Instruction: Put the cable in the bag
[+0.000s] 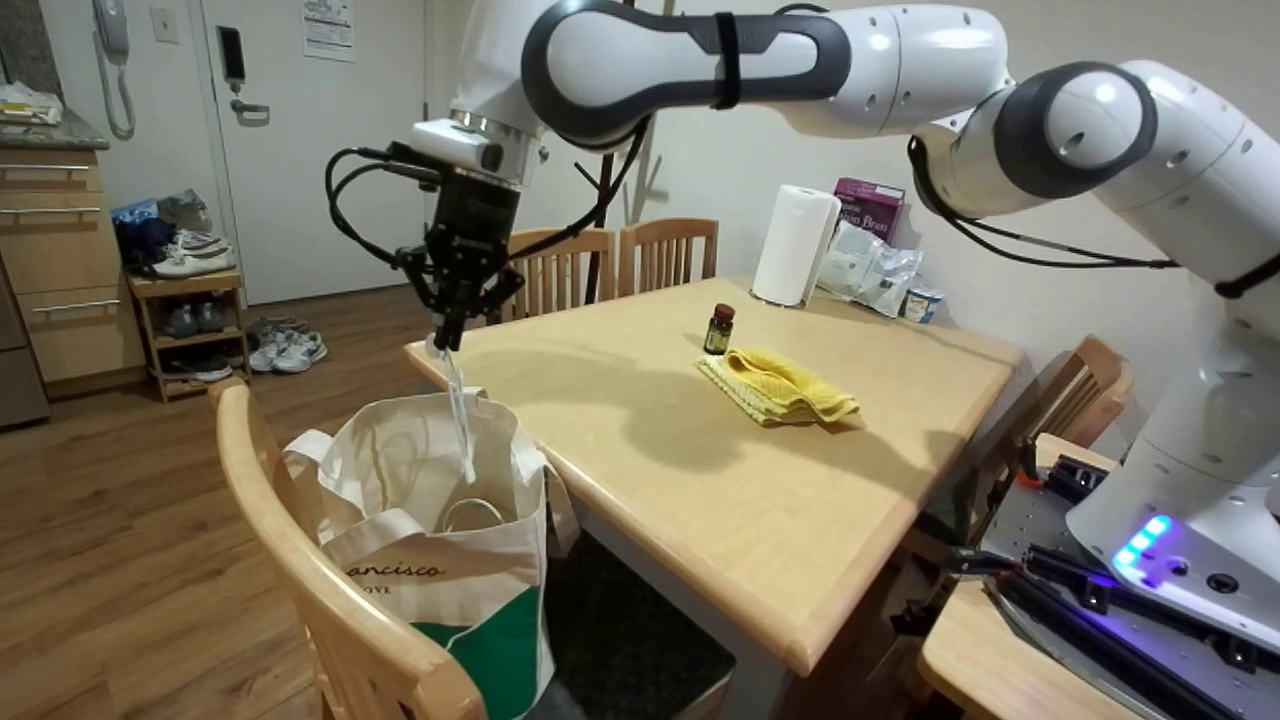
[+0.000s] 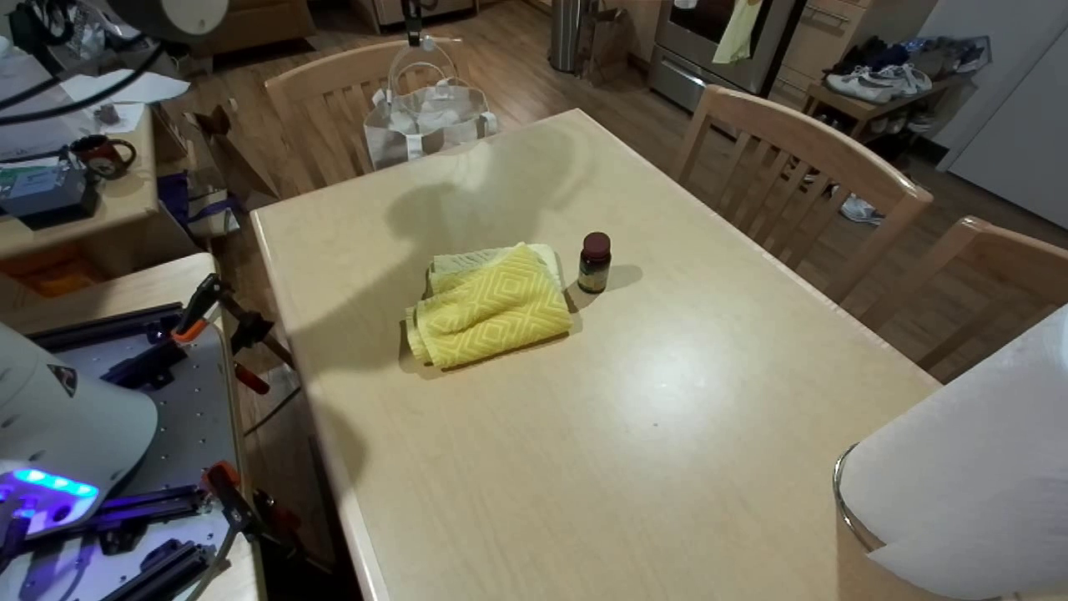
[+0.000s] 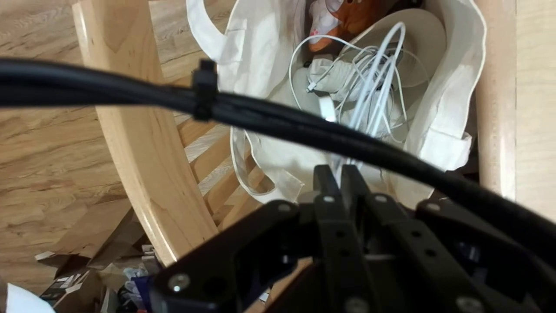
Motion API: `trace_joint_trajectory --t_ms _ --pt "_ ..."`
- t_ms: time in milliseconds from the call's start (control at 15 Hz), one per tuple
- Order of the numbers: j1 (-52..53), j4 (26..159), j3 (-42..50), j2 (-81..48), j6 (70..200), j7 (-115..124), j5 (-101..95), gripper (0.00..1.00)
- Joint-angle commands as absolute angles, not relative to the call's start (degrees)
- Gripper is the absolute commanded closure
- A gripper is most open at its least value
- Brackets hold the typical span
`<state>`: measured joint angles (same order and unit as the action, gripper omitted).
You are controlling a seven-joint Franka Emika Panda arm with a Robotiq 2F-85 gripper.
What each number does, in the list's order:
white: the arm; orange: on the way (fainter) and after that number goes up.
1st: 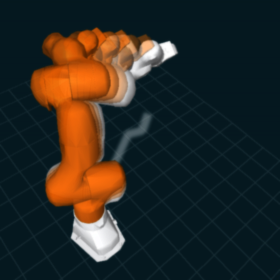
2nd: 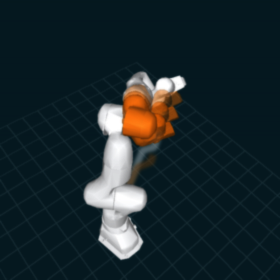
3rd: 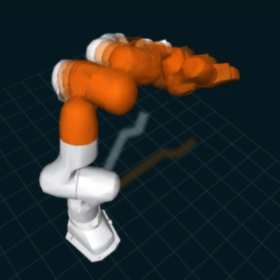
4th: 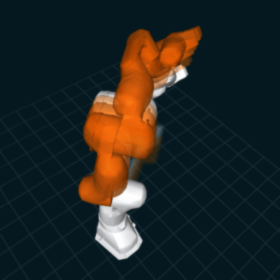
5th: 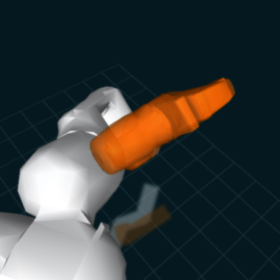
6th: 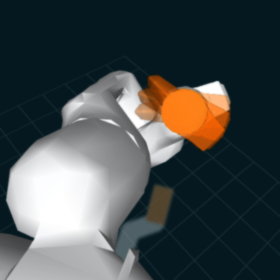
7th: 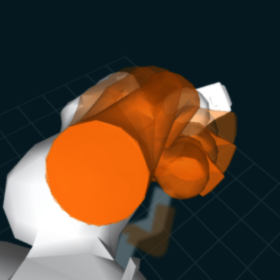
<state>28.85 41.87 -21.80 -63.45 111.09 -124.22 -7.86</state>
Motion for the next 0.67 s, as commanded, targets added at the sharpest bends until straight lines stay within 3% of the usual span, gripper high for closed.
trace_joint_trajectory --t_ms 0,600 --pt "29.2 39.8 -21.1 -63.3 108.3 -125.0 -8.6 0.60" --pt "29.2 33.9 -13.3 -64.0 108.9 -110.5 -9.5 0.03"
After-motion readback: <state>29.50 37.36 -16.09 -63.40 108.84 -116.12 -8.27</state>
